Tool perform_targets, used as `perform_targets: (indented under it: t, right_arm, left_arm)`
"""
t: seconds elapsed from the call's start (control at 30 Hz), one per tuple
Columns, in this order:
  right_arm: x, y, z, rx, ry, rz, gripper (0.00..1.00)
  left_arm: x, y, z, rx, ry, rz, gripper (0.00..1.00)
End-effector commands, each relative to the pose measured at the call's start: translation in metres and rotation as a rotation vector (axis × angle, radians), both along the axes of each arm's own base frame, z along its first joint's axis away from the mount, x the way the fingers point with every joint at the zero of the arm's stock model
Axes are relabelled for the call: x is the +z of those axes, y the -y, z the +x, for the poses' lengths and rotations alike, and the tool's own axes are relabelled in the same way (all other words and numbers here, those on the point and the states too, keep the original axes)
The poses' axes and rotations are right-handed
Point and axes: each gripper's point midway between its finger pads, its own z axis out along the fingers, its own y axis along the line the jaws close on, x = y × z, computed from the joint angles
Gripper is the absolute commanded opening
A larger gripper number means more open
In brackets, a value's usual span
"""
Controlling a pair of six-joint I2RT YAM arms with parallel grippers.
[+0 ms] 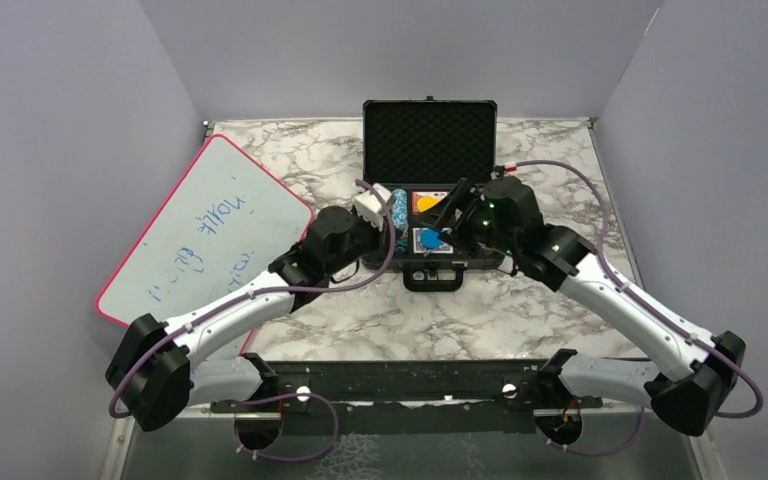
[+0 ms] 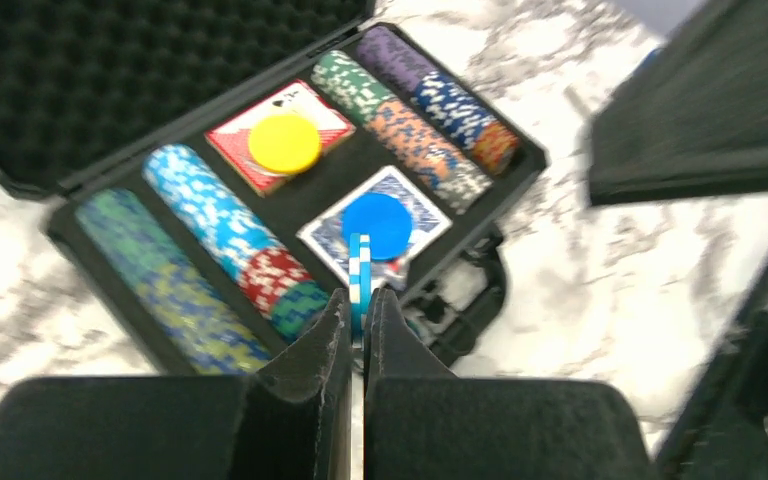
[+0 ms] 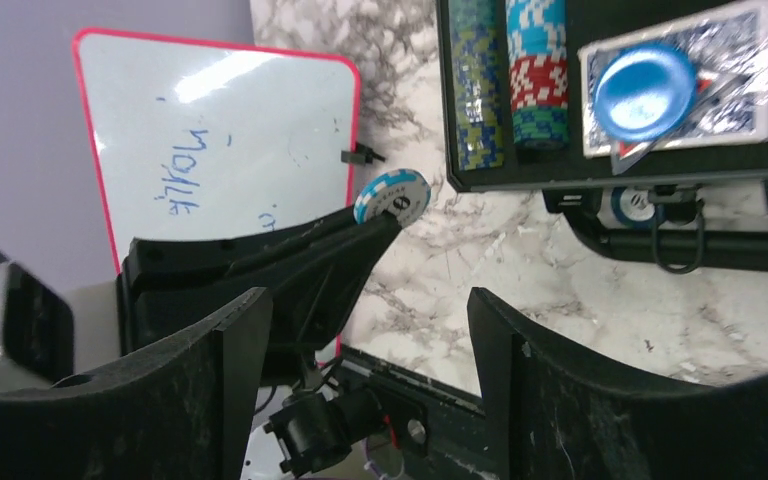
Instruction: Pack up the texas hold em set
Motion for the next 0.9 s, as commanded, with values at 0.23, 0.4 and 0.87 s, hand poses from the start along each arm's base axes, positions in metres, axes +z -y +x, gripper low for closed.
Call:
perform_targets:
  t: [0.23,0.4,0.87]
  right_arm:
    - [-0.017,0.050,-0.009,-0.069,0.070,-0.181,0.73]
    - [-0.036,0.059,-0.021,-0.078,0.028,-0.188,0.73]
    - [-0.040,0.082,-0.029,-0.138,0.029,-0.227,0.74]
  left_arm:
    - [-0.030,-0.008,0.059,-0.352,0.223,0.427,0.00]
    - [-0.047,0.004,0.075,-0.454,0.214,0.470,0.00]
    - [-0.107,0.007,0.100,-0.517,0.123,0.611,0.00]
